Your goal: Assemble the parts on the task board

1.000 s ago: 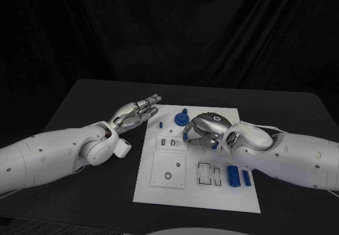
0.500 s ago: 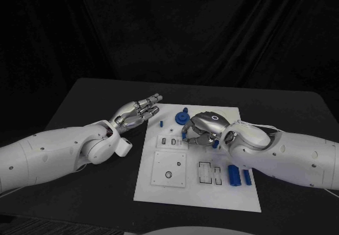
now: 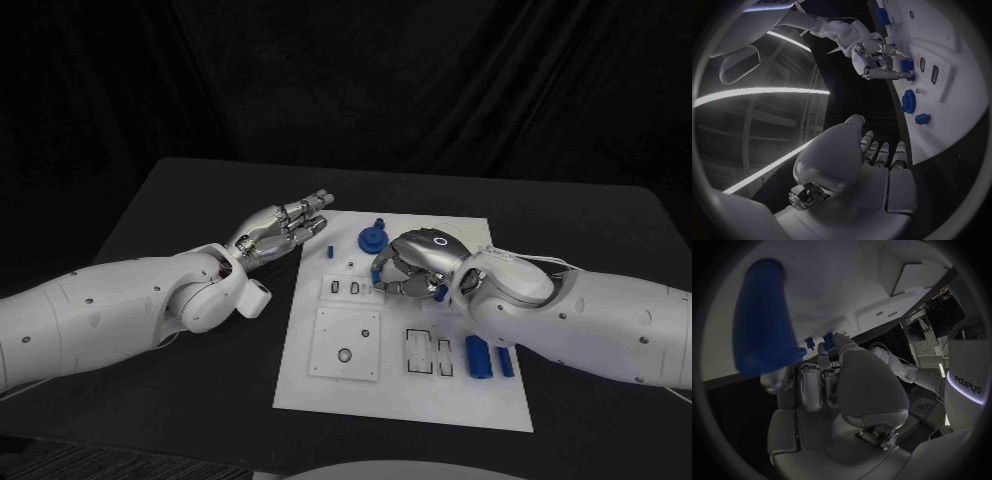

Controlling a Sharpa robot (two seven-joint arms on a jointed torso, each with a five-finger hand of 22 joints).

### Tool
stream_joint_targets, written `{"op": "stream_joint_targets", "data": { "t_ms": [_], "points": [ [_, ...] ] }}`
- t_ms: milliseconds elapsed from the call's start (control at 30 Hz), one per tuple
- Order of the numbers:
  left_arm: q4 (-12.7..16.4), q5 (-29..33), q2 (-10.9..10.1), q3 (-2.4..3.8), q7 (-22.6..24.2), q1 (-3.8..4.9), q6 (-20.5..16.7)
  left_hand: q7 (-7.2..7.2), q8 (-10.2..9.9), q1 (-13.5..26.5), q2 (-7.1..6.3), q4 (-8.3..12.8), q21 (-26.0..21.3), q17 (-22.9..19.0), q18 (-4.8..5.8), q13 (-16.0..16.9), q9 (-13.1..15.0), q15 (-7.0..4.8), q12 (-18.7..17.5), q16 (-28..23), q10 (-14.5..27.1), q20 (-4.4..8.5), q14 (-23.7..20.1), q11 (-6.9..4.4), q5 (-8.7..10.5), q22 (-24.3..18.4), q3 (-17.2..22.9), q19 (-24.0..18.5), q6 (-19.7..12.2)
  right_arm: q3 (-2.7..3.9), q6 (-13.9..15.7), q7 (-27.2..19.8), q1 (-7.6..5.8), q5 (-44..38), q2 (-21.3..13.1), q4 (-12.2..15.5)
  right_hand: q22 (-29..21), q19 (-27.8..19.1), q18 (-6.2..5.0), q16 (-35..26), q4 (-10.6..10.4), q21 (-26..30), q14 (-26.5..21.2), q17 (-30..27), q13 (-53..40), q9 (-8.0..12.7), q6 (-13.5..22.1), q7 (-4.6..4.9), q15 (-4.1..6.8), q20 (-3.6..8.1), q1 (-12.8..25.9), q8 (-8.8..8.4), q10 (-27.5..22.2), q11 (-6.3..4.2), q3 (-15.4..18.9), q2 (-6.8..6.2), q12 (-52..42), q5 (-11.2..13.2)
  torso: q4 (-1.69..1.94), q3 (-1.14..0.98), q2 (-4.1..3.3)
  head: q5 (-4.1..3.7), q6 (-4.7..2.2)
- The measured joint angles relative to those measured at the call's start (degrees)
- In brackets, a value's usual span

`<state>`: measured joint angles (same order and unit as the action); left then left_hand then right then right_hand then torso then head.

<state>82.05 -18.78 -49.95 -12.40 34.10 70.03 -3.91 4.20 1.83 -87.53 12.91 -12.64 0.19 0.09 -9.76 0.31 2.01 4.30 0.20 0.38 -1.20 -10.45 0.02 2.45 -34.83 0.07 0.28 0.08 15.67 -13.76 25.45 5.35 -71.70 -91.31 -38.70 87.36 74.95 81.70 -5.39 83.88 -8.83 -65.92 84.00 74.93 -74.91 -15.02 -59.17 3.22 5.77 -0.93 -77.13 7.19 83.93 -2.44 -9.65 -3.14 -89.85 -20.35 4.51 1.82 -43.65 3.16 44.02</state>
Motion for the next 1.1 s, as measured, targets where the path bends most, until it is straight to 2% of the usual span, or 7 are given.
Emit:
{"op": "stream_joint_targets", "data": {
  "t_ms": [133,433,467,767,800,933,1100],
  "points": [
    [-0.1,0.0,0.0,0.00,0.0,-0.01,0.1,0.00,0.0,0.0,0.00,0.0,0.0,0.0,0.00,0.0,0.0,0.00,0.0,0.0,0.0,0.00,0.0,0.00,0.00,0.0,0.0,0.0,0.0,0.00,-0.1,0.0,0.07,0.0,-0.1,0.0,0.0,0.0,0.00,0.0,0.0,0.0,0.0,0.0,0.0,0.1,0.2,-0.15,0.00,0.00,0.2,-0.05,0.0,0.00,0.0,0.19,0.0,0.0,0.00,0.02,0.03,0.00,0.04],
    [-0.2,0.0,0.1,0.00,-0.1,-0.04,0.1,0.21,0.0,0.0,0.00,-0.2,0.0,0.0,0.00,0.0,0.0,0.00,0.0,0.0,0.0,0.00,0.0,0.00,0.00,0.0,0.2,0.0,-0.2,0.00,-0.4,0.0,0.18,0.0,-0.3,0.1,0.0,0.2,0.00,0.0,0.2,0.0,0.0,0.0,0.0,0.1,0.7,0.06,0.00,-0.21,0.4,-0.67,0.2,0.20,-0.2,-0.03,0.0,1.8,-0.03,0.07,0.05,0.03,0.13],
    [-0.2,0.0,0.1,0.00,-0.1,-0.05,0.1,0.21,0.0,0.0,0.00,-0.2,0.0,0.0,0.00,0.0,0.0,0.00,0.0,0.0,0.0,0.00,0.0,0.00,0.00,0.0,0.2,0.0,-0.2,0.00,-0.5,0.0,0.19,0.0,-0.3,0.1,0.0,0.2,0.00,0.0,0.2,0.0,0.0,0.0,0.0,0.1,0.7,0.06,0.00,-0.21,0.7,-0.68,0.2,0.20,-0.1,0.27,0.0,1.9,-0.03,0.07,0.05,0.00,0.15],
    [-0.2,0.0,0.1,0.00,-0.2,-0.08,0.2,0.21,0.0,0.0,0.00,0.0,0.0,0.0,0.01,0.0,0.0,0.00,0.0,0.0,0.2,0.00,0.0,0.21,0.00,0.0,0.3,0.0,-0.2,-0.12,-1.1,-0.1,0.39,-0.1,-0.4,0.0,0.0,0.2,0.00,0.0,0.5,0.0,0.0,0.0,0.0,-0.1,1.2,0.15,-0.35,-0.21,2.0,-1.33,0.0,0.41,0.5,-0.57,0.0,6.0,-0.03,0.03,0.03,-0.04,0.08],
    [-0.2,0.0,0.1,0.00,-0.2,-0.09,0.2,0.21,0.0,0.0,0.00,0.0,0.0,0.0,0.00,0.0,0.0,0.00,0.0,0.0,0.2,0.00,0.0,0.21,0.00,0.0,0.3,0.0,-0.2,-0.12,-1.2,-0.1,0.39,-0.1,-0.4,0.0,0.0,0.4,-0.01,0.0,0.4,0.0,0.0,0.0,0.0,-0.3,2.1,0.26,-0.35,-0.41,2.8,-1.87,0.0,0.41,1.0,-0.71,0.0,7.8,-0.03,0.02,0.02,-0.04,0.07],
    [-0.2,0.0,0.1,0.00,-0.2,-0.10,0.3,0.21,0.0,0.0,0.00,0.0,0.0,0.0,0.00,0.0,0.0,0.00,0.0,0.0,0.2,0.00,0.0,0.21,0.00,0.0,0.3,0.0,-0.2,-0.13,-1.5,-0.1,0.39,-0.1,-0.4,-0.1,0.0,0.4,-0.01,0.0,0.4,0.0,0.0,0.0,0.0,0.0,3.9,0.41,-0.35,-0.41,3.3,-3.03,0.0,0.41,1.4,-0.94,0.0,10.2,-0.03,0.02,0.02,-0.01,0.14],
    [-0.2,0.0,0.1,0.00,-0.2,-0.11,0.3,0.21,0.0,0.0,0.00,0.0,0.0,0.0,0.00,0.0,0.0,0.00,0.0,0.0,0.2,0.00,0.0,0.21,0.00,0.0,0.3,0.0,-0.2,-0.14,-1.8,-0.2,0.41,-0.1,-0.4,-0.1,0.0,0.4,-0.01,0.0,0.3,0.0,0.0,0.0,0.0,0.3,5.0,0.42,-0.35,-0.41,3.4,-3.16,0.0,0.41,1.6,-0.91,0.0,11.1,-0.03,0.02,0.02,0.03,0.27]
  ]
}}
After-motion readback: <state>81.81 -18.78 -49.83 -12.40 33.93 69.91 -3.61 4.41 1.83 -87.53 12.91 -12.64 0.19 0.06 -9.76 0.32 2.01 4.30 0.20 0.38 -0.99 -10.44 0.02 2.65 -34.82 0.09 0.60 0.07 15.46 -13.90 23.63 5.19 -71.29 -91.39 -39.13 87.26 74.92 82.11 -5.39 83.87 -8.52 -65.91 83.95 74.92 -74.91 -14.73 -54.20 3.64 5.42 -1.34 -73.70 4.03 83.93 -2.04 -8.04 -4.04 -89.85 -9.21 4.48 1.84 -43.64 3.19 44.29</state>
